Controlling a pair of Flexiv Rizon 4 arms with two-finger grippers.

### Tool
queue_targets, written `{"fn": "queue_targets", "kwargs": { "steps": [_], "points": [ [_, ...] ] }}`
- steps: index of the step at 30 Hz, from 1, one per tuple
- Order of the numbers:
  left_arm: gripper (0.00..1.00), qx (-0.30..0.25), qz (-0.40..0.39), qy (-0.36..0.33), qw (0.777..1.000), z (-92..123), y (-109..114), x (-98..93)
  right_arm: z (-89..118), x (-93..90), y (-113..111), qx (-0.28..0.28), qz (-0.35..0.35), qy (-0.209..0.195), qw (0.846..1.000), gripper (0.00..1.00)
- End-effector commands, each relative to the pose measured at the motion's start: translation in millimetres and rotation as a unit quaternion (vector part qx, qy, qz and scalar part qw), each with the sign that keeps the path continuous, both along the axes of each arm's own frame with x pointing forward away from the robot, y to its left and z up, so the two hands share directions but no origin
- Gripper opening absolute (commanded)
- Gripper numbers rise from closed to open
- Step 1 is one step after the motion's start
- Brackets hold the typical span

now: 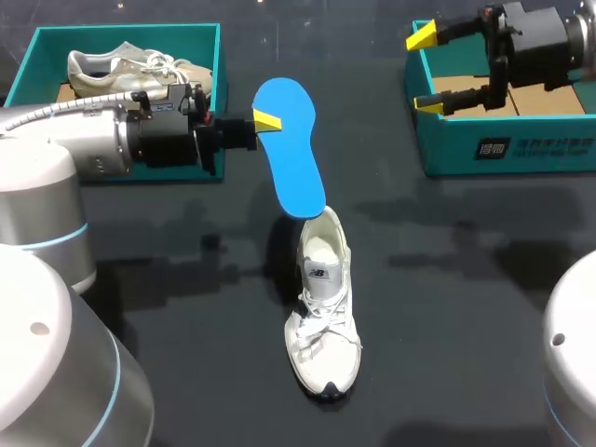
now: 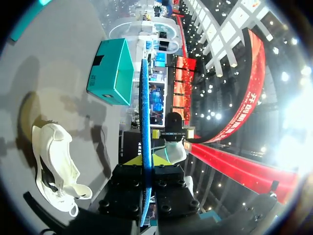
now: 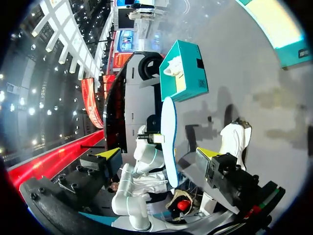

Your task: Take the shoe out of the shoebox, open the shoe tongue, remove and reinsert the insole, then place the shoe into the shoebox

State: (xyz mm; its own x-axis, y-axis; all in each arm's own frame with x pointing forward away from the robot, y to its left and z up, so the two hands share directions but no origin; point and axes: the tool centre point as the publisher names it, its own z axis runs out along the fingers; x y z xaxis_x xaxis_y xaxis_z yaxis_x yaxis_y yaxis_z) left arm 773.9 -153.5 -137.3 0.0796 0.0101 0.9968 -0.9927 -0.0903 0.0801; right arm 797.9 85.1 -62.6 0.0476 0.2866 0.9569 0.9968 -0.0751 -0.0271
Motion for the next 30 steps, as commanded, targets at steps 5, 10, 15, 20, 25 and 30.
{"fn": "queue_targets", "kwargs": {
  "steps": [5,10,15,20,25,30],
  "points": [
    [0.0,0.0,0.0,0.0,1.0,-1,0,-0.2,47,-6.2,20,-0.235,0.008,0.006,0.972,1.0],
    [0.0,0.0,0.0,0.0,1.0,-1,0,-0.2,65,-7.2,34,-0.299,0.009,0.001,0.954,1.0],
    [0.0,0.0,0.0,0.0,1.0,-1,0,-0.2,78,-5.2,54,-0.374,0.013,0.006,0.927,1.0],
    [0.0,0.0,0.0,0.0,1.0,-1,0,-0.2,86,-6.8,72,-0.421,0.022,-0.014,0.907,1.0],
    [0.0,0.0,0.0,0.0,1.0,-1,0,-0.2,95,-8.4,92,-0.454,0.037,-0.033,0.889,1.0],
    [0.0,0.0,0.0,0.0,1.0,-1,0,-0.2,101,-8.7,110,-0.484,0.039,-0.038,0.873,1.0]
  ]
}}
